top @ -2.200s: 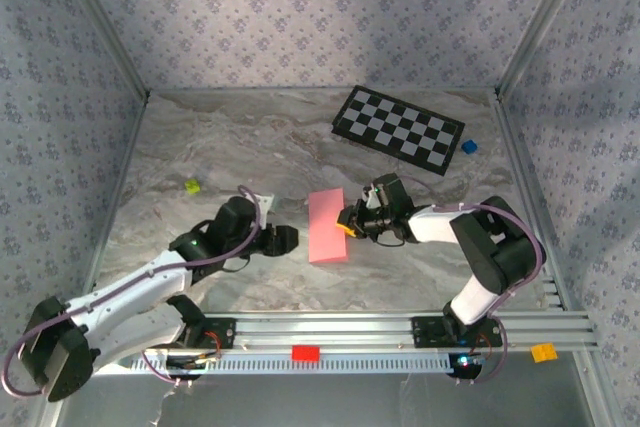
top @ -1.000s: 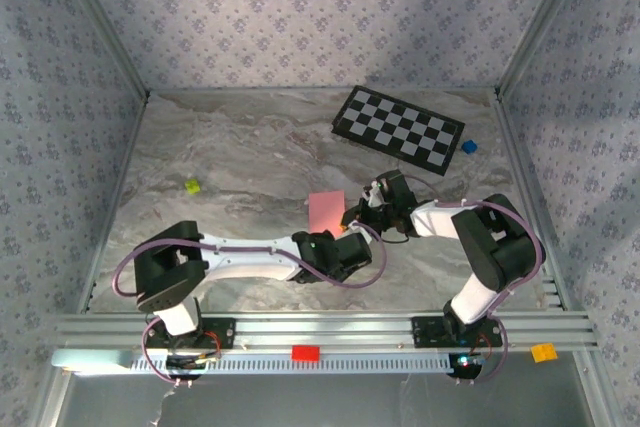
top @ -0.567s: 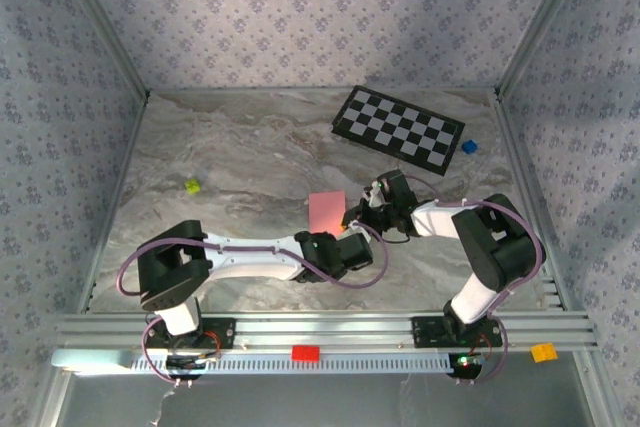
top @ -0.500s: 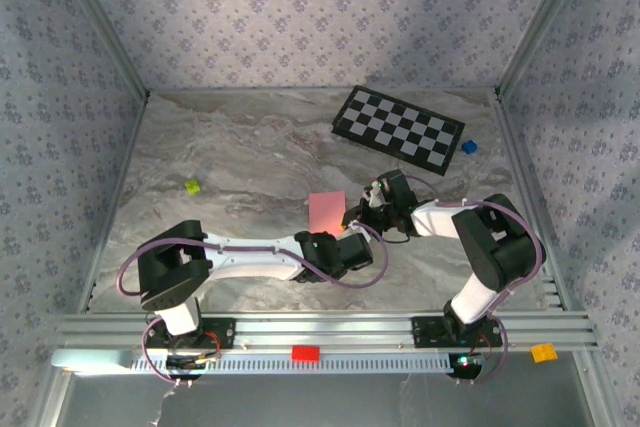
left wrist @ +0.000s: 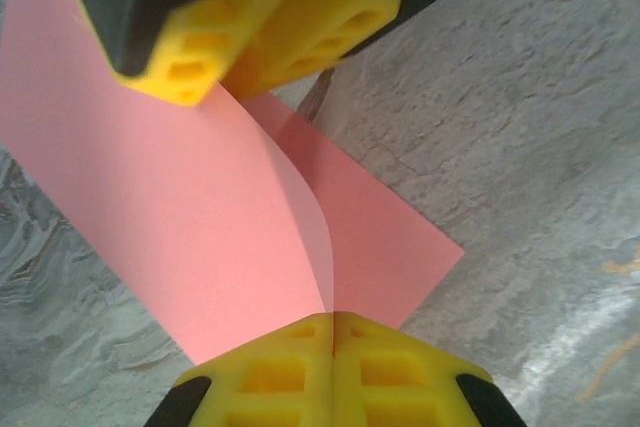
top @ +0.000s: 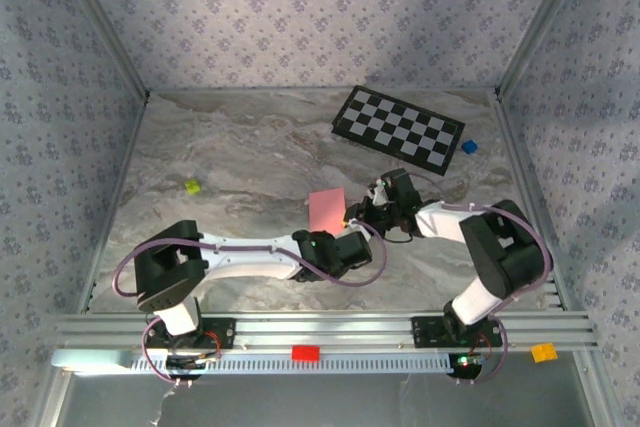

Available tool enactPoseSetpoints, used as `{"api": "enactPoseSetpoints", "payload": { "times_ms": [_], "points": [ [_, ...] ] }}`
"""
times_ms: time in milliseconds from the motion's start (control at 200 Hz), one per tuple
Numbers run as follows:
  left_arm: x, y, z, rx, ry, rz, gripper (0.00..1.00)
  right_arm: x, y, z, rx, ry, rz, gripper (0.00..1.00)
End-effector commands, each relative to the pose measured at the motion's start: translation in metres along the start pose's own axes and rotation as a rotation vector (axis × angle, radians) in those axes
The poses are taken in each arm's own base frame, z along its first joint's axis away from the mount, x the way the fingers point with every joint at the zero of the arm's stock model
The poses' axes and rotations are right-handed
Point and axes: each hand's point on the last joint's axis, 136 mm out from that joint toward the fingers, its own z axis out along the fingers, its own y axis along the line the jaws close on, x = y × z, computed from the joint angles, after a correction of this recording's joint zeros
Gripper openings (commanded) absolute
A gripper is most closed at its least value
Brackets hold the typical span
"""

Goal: Fold a paper plane with a square sheet of paper (pick it up from the middle)
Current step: Fold the triangle a second time at the center of the table.

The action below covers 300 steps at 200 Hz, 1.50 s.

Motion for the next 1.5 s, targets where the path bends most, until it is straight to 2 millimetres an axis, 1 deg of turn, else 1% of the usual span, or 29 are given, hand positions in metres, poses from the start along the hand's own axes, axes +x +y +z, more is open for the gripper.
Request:
{"api": "enactPoseSetpoints", "payload": {
  "times_ms": [0,75,130,165,200,320,375,430,485,580,650,695,760,925,1049,1164,1239,1309,1429,1494],
  "points": [
    [-0.011,0.0,-0.011,0.115,-0.029,-0.119,0.0,-0.004,-0.012,-0.021,0.076,-0.084,-0.02,0.32],
    [-0.01,0.001,-0.012,0.193,-0.033,-0.192,0.0,-0.007,-0.018,-0.036,0.11,-0.144,-0.016,0.43],
    [-0.01,0.002,-0.012,0.243,-0.042,-0.242,0.0,-0.006,-0.026,-0.046,0.146,-0.179,0.005,0.5],
    [-0.01,0.005,-0.013,0.264,-0.046,-0.271,0.0,-0.005,-0.031,-0.052,0.169,-0.201,0.019,0.51],
    [-0.01,0.006,-0.013,0.286,-0.052,-0.293,0.0,-0.005,-0.032,-0.057,0.17,-0.218,0.018,0.5],
    [-0.008,0.011,-0.014,0.364,-0.05,-0.364,0.0,0.002,-0.024,-0.062,0.14,-0.231,-0.022,0.45],
    [-0.007,0.014,-0.014,0.395,-0.053,-0.394,0.0,0.008,-0.023,-0.06,0.147,-0.221,-0.036,0.44],
    [-0.006,0.018,-0.013,0.416,-0.056,-0.426,0.0,0.013,-0.025,-0.057,0.161,-0.216,-0.031,0.39],
    [-0.005,0.019,-0.013,0.443,-0.062,-0.45,0.0,0.019,-0.02,-0.051,0.142,-0.2,-0.053,0.36],
    [-0.004,0.026,-0.014,0.461,-0.078,-0.487,0.0,0.031,-0.012,-0.041,0.129,-0.164,-0.094,0.26],
    [-0.002,0.032,-0.014,0.461,-0.082,-0.507,0.0,0.04,-0.011,-0.034,0.139,-0.126,-0.11,0.2],
    [0.0,0.034,-0.013,0.462,-0.082,-0.517,0.0,0.046,-0.012,-0.028,0.145,-0.093,-0.107,0.14],
    [0.001,0.037,-0.012,0.46,-0.079,-0.524,0.0,0.051,-0.015,-0.018,0.164,-0.053,-0.094,0.0],
    [0.004,0.037,-0.01,0.46,-0.068,-0.535,0.0,0.061,-0.011,0.005,0.177,0.016,-0.114,0.0],
    [0.006,0.036,-0.006,0.459,-0.058,-0.545,0.0,0.061,-0.017,0.015,0.215,0.034,-0.122,0.0],
    [0.004,0.037,-0.004,0.453,-0.059,-0.556,0.0,0.062,-0.033,0.017,0.286,0.054,-0.135,0.0],
    [0.006,0.038,-0.002,0.448,-0.052,-0.563,0.0,0.067,-0.045,0.02,0.326,0.105,-0.161,0.0],
    [0.006,0.038,0.001,0.445,-0.046,-0.574,0.0,0.069,-0.053,0.018,0.381,0.148,-0.209,0.0],
    [0.003,0.038,0.005,0.45,-0.056,-0.614,0.0,0.062,-0.066,0.01,0.457,0.178,-0.251,0.01],
    [0.001,0.037,0.008,0.455,-0.061,-0.646,0.0,0.057,-0.067,0.006,0.454,0.179,-0.253,0.01]
  ]
}}
